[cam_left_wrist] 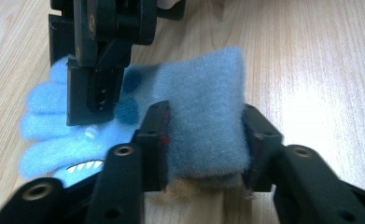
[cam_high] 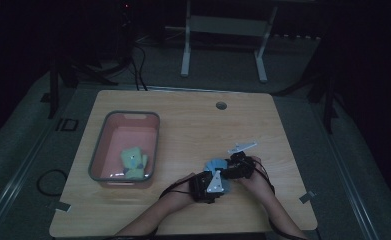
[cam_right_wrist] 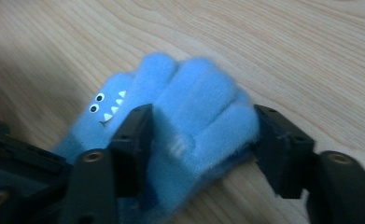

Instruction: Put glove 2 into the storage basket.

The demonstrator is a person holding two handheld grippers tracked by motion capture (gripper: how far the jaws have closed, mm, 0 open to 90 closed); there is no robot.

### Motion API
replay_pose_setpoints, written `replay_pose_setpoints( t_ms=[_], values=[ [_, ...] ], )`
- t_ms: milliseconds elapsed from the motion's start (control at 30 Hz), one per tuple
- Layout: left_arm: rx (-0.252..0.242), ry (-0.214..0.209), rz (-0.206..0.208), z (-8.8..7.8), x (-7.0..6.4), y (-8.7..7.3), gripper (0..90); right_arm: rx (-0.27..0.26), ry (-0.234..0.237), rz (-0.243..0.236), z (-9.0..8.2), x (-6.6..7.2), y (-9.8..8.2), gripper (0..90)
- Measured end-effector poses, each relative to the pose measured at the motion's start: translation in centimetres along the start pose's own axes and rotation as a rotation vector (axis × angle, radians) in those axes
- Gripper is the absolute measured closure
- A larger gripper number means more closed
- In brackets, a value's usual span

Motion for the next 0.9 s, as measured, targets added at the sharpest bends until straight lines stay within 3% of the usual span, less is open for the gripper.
replay_pose_setpoints(
  t_ms=[167,233,400,767,900],
  values=[
    [0.004,-0.012,-0.022,-0.3,0.2,0.1,72.4,0.012,0.064,0.009,0.0,0.7,0.1,69.5],
    [0.003,-0.018,-0.033,-0.4,0.3,0.1,74.0,0.016,0.087,0.025,0.1,0.9,0.1,74.5],
    [0.005,-0.025,-0.052,-0.9,0.7,0.1,75.9,0.011,0.095,0.048,0.0,1.0,0.5,78.1],
    [0.014,0.001,-0.03,-2.9,1.3,0.6,76.2,-0.037,0.093,0.027,-1.0,2.0,2.6,79.0],
    [0.01,0.02,-0.03,-4.9,2.1,1.2,76.2,-0.074,0.102,0.019,-2.0,2.5,4.3,78.9]
  ],
)
Point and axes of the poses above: each handheld gripper's, and its own axes: z roughly forward along the jaws, y roughly out of its top, x roughly to its left, the point moved 10 cm from there along z, roughly forward along the jaws, and after that the axes turned 3 degrees about -z, right-handed, at the moved point
